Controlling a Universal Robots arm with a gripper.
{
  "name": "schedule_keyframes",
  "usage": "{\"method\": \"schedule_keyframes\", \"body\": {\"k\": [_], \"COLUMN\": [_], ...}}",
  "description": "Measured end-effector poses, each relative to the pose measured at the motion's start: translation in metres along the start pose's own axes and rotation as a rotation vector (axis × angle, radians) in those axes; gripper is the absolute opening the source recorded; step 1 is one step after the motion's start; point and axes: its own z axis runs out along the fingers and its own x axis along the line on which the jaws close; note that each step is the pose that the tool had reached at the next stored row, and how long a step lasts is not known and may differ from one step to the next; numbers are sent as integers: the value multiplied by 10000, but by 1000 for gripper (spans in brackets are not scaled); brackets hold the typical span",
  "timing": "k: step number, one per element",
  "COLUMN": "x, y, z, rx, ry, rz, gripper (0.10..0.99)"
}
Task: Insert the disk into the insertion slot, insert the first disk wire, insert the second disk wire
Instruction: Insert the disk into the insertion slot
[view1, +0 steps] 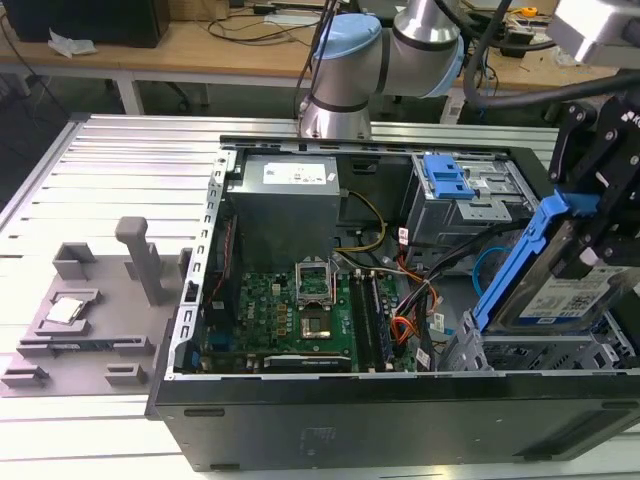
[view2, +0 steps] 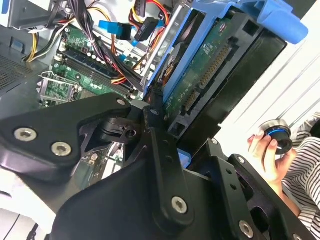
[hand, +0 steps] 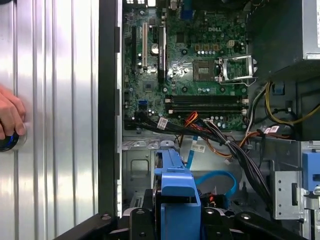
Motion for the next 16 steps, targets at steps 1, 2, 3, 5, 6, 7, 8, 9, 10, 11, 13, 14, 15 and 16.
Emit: {"method": "schedule_keyframes", "body": {"k": [1,2,3,5,6,7,8,9,10,11,13,14,15,16], "x": [0,0,0,0,0,0,0,0,0,0,-1,-1,-1,-1], "y": [-1,-2,-2,-4,-5,-6,-7,-7,-8,-9,-11,-12,-12,-12], "z": [27,43,63,104,127,144,181,198,216,242,286,300,305,305], "rx": [0,0,0,-1,-1,-2,-3,-2,-2,-2,-2,-2,-2,-2], "ry": [0,1,1,0,-1,0,1,0,1,-1,-1,0,1,2], "rz": [1,0,0,0,1,0,0,1,0,0,0,0,0,1], "gripper": [361,361,361,361,361,361,361,361,361,361,361,361,361,361]}}
